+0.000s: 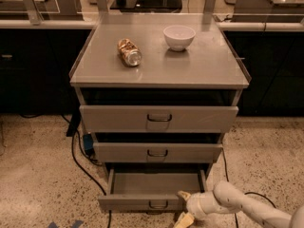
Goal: Open bottom drawer
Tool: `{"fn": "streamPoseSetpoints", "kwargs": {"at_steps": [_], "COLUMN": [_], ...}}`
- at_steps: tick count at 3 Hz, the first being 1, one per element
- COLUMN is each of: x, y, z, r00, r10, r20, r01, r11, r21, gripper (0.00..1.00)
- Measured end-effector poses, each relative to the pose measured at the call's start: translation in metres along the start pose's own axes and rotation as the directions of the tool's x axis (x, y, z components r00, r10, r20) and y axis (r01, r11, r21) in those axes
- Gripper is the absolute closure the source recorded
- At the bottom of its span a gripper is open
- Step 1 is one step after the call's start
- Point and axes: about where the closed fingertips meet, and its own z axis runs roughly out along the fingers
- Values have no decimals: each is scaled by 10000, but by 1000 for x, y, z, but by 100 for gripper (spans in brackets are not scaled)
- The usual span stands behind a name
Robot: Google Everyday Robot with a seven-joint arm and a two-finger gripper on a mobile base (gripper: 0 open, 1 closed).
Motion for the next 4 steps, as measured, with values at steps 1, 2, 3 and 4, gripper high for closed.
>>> {"fn": "streamPoseSetpoints", "kwargs": {"at_steps": [1, 2, 3, 4], "x": [-5, 27, 36, 34], "y": [-10, -31, -35, -34], "z": [2, 19, 23, 21], "r00": [9997, 9990, 9979, 9979], "r10": [-163, 414, 598, 603], "r20": [168, 180, 233, 233], "r01": [166, -405, -584, -589], "r11": [9997, 9981, 9967, 9966], "r21": [-167, -472, -566, -569], "gripper": [0, 0, 0, 0]}}
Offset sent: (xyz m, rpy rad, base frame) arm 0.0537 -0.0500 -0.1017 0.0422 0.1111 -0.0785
